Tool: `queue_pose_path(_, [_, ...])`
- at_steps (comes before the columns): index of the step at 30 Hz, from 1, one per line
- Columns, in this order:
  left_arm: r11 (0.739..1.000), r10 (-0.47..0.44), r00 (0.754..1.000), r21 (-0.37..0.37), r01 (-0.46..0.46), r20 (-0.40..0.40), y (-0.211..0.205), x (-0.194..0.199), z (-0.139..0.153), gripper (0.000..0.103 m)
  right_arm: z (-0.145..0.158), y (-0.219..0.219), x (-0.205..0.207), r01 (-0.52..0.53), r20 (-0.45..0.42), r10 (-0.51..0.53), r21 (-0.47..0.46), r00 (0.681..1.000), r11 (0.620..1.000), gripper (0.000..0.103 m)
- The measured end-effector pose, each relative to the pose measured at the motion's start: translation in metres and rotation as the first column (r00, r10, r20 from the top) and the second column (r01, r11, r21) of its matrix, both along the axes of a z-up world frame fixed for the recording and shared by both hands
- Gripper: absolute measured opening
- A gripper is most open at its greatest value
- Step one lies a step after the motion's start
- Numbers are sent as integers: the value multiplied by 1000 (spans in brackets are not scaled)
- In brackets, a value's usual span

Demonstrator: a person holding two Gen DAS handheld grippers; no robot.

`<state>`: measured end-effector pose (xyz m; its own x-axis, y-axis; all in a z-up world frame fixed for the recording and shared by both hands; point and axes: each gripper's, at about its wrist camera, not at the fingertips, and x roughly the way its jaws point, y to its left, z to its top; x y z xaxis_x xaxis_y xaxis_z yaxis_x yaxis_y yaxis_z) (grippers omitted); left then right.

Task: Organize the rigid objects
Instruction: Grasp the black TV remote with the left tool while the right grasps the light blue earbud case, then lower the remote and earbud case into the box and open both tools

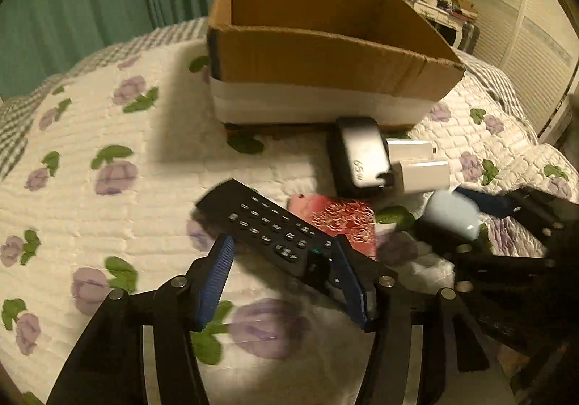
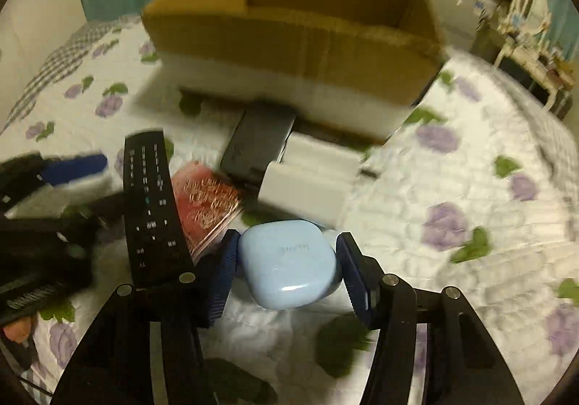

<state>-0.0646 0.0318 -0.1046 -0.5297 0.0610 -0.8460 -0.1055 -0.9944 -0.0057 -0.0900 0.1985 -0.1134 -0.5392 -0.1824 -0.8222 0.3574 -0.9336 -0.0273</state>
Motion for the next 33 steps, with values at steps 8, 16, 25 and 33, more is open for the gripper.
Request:
queue_pose_path(8, [991, 130, 983, -35, -127, 126, 8, -35, -27, 68, 15, 9, 4, -1, -31, 0, -40, 1000, 999, 54])
queue_pose_path(16, [992, 128, 982, -1, -129, 142, 7, -33, -24, 45, 23, 11, 9, -1, -52, -2, -62, 999, 998, 54])
queue_pose_path(25, [999, 45, 998, -4, -45, 32, 9, 3, 13, 19, 40, 12, 22, 14, -104, -19, -48, 994, 999, 54])
queue_pose_path(33, [1000, 14, 989, 5, -14, -145, 2, 18, 81, 19, 94, 12, 33, 7, -206, -21, -70, 978, 998, 54])
